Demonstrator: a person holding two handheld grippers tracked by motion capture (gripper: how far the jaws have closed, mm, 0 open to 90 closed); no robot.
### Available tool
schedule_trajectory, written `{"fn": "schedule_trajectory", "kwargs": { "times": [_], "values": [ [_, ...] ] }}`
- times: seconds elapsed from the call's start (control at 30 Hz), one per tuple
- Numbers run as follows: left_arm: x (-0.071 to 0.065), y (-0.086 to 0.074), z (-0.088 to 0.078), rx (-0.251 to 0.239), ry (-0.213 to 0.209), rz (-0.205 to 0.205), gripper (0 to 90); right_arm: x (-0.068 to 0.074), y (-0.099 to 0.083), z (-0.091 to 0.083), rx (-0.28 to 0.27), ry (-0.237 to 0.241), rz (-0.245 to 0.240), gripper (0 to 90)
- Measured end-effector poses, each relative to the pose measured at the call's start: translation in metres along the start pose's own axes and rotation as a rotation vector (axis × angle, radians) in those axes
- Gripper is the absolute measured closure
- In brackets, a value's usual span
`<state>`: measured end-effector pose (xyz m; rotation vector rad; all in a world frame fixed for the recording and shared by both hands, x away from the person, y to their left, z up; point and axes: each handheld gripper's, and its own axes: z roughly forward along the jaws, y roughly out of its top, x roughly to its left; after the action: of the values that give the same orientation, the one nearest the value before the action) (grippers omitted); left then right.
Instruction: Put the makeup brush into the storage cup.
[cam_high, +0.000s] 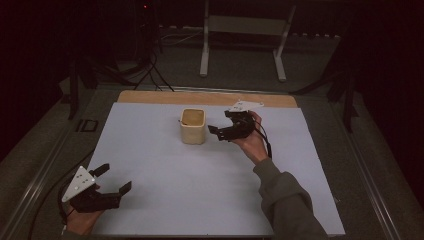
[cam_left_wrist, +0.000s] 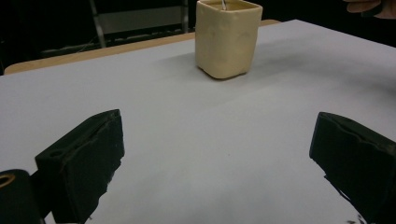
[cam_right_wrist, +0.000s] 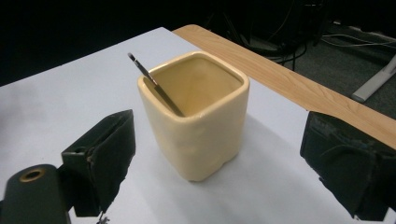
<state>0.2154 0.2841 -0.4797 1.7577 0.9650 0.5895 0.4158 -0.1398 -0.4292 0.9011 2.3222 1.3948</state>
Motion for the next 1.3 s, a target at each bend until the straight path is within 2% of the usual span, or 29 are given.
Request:
{"fn": "schedule_trajectory", "kwargs": {
  "times": [0.27, 0.53, 1.3],
  "values": [
    [0.000, 0.000, 0.000, 0.000, 0.001, -0.001, 4.0, -0.001, -0.008, -0.012, 0.008, -0.005, -0.015, 10.3],
    [0.000, 0.000, 0.001, -0.001, 0.000, -0.001, 4.0, -0.005, -0.017, -0.024, -0.015, -0.009, -0.001, 10.3],
    [-0.001, 0.000, 0.001, -0.002, 0.008, -0.003, 3.9, -0.013, -0.051, -0.070, -0.033, -0.037, 0.011, 10.3]
  ]
}}
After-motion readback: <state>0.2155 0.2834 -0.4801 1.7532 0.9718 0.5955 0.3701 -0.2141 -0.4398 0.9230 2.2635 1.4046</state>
